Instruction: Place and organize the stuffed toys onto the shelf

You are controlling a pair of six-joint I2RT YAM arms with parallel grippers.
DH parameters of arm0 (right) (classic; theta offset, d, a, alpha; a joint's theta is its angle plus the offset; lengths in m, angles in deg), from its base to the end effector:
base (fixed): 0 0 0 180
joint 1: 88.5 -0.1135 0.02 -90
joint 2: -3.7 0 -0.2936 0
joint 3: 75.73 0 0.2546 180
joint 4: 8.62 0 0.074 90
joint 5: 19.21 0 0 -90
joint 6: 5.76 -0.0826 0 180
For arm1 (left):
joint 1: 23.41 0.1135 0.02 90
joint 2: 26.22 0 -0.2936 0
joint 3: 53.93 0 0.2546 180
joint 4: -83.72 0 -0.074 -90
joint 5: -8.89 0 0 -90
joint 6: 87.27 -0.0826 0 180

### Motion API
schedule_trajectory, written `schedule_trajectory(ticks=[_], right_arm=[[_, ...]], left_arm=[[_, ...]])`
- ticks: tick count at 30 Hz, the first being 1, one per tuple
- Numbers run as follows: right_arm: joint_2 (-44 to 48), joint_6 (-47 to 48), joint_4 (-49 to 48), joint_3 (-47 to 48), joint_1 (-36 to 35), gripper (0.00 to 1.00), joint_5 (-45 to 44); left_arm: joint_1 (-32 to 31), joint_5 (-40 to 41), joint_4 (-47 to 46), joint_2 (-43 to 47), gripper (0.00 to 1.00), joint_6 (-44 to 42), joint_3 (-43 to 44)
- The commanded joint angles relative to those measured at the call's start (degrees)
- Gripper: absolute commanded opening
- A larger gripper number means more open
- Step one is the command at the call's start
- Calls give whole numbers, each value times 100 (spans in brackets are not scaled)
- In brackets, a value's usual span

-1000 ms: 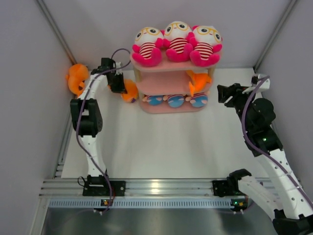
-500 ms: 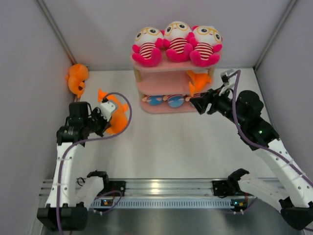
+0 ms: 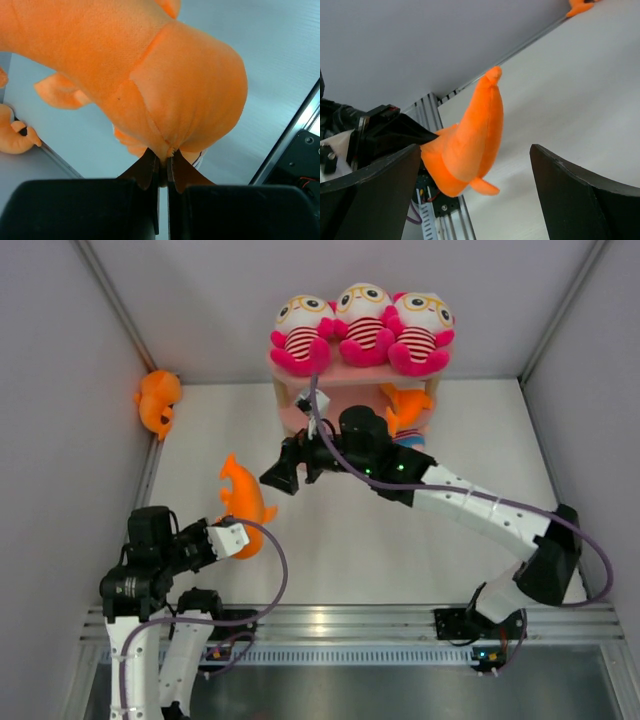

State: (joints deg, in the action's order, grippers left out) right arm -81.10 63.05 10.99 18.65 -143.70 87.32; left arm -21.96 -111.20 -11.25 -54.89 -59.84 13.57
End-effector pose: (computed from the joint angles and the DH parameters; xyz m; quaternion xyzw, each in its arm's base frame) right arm 0.2063 0.3380 0.4216 -0.3101 0.6981 0.4798 0.4317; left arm 0.0624 -0.0398 0.3090 0.5389 0.7223 -0.0133 0.4331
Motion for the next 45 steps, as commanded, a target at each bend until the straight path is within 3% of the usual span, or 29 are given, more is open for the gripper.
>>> schedule_trajectory(ticks=[1, 10, 18, 20, 21, 22, 24, 25, 26, 27, 29, 30, 31, 33, 39, 45], right_arm=[[-677, -271, -519, 827, -202, 91, 666], [-1821, -316, -185, 1628, -307, 90, 834], [-1962, 114, 509, 1725, -438, 81, 1493], [-1883, 282, 554, 1585, -509, 74, 1554], [-1805, 300, 545, 1436, -562, 67, 1589], [-1769, 326, 536, 1383, -571, 47, 1616], [-1612, 396, 588, 1251, -571, 22, 1555], [-1541, 466, 606, 1215, -571, 3, 1502], [-1453, 667, 650, 1189, -562, 0, 1389], [-1296, 799, 781, 1171, -562, 0, 1353], [-1102, 1265, 905, 1154, -545, 0, 1169], [-857, 1449, 940, 1049, -518, 0, 1098], [-715, 1921, 975, 970, -518, 0, 993], [-199, 2555, 1010, 655, -474, 0, 537], [1137, 5157, 1275, 56, -457, 0, -747], [2159, 8390, 862, -841, -474, 0, -906]], left_arm=[[4, -314, 304, 168, 0, -607, -16], [13, -322, 357, 335, 0, -661, -17], [4, -428, 331, 248, 0, -599, -87], [4, -402, 340, 247, 0, -590, -104], [4, -393, 331, 239, 0, -590, -131], [4, -393, 340, 239, 0, -581, -139], [4, -393, 340, 230, 0, -573, -140], [4, -401, 340, 230, 0, -555, -140], [4, -393, 340, 221, 0, -555, -131], [4, -375, 340, 221, 9, -572, -131], [13, -323, 340, 230, 51, -494, -148], [4, -296, 340, 239, 78, -398, -148], [4, -287, 340, 247, 84, -318, -148], [4, -348, 340, 282, 89, -99, -87], [4, -568, 314, 256, 90, 779, 378], [4, -279, -20, 72, 90, 2113, 406]])
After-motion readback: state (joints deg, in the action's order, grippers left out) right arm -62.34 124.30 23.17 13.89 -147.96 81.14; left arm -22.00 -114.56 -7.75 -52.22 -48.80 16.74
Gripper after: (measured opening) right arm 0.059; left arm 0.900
